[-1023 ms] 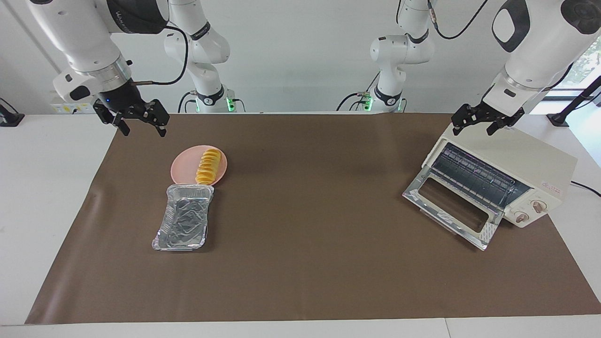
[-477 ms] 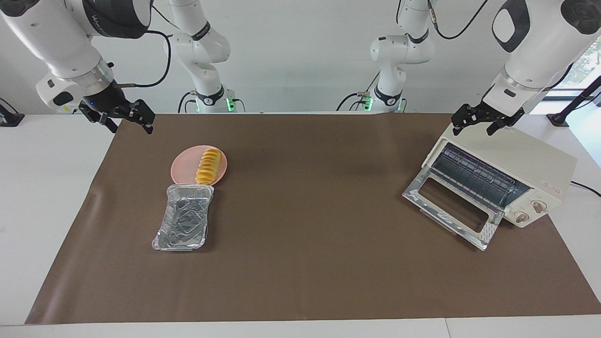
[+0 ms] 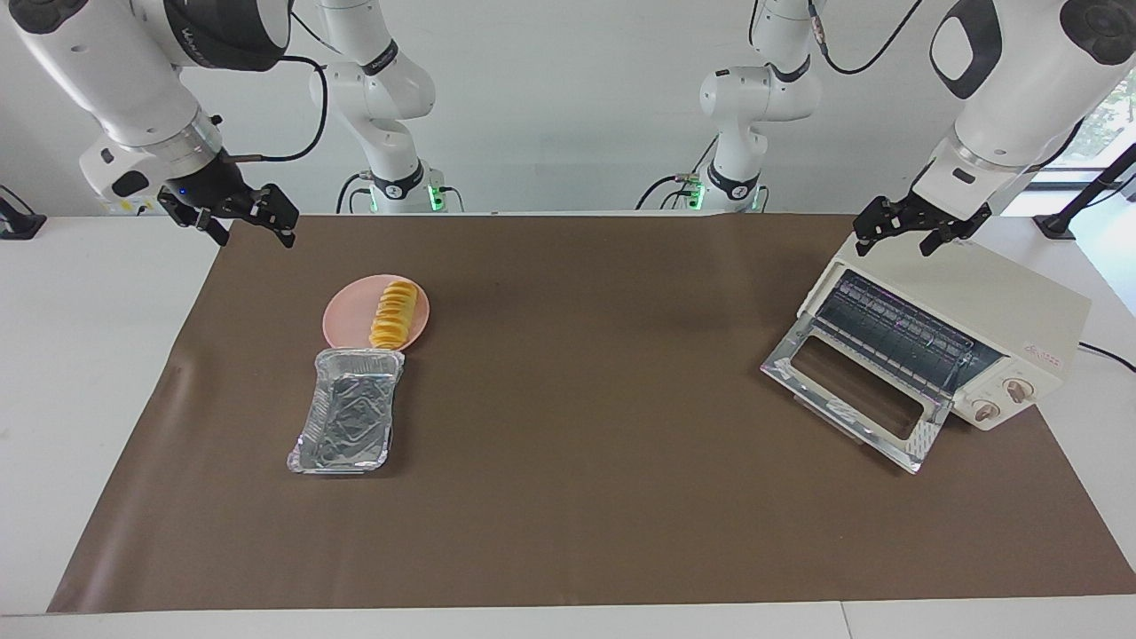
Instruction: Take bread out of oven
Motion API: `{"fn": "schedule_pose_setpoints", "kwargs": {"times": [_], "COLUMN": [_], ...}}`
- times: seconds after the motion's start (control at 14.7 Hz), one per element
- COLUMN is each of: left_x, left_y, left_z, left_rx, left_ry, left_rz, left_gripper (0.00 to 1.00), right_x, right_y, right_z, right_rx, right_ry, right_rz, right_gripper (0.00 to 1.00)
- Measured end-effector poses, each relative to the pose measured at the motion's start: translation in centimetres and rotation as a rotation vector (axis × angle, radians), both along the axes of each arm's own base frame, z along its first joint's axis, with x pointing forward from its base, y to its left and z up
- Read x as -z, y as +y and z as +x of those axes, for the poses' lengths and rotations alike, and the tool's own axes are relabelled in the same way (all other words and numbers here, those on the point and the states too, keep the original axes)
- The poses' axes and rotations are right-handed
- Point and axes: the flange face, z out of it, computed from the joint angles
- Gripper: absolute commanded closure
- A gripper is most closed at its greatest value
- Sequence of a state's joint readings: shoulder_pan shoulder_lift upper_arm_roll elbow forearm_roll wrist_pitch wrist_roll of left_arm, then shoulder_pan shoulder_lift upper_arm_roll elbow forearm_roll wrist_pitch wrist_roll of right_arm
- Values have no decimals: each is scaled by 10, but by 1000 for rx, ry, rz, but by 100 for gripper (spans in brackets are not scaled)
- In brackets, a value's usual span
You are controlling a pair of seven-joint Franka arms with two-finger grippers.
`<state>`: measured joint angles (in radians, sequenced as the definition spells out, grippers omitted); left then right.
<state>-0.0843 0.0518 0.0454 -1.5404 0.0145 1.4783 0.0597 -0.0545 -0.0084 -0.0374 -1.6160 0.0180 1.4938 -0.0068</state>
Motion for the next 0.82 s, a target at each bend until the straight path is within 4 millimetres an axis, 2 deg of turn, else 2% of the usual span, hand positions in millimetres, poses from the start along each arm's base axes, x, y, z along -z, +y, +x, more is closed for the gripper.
{"fn": "schedule_pose_setpoints", "kwargs": {"times": [0.82], "left_x": [0], "left_y": [0], "left_z": [0], "left_rx": [0], "left_ry": [0], "left_rz": [0], "left_gripper": [0], "right_x": [-8], "right_y": [1], "right_z": [4], "right_rx": [-66], "right_ry": [-54], "right_rz": [-24], "right_gripper": [0]}}
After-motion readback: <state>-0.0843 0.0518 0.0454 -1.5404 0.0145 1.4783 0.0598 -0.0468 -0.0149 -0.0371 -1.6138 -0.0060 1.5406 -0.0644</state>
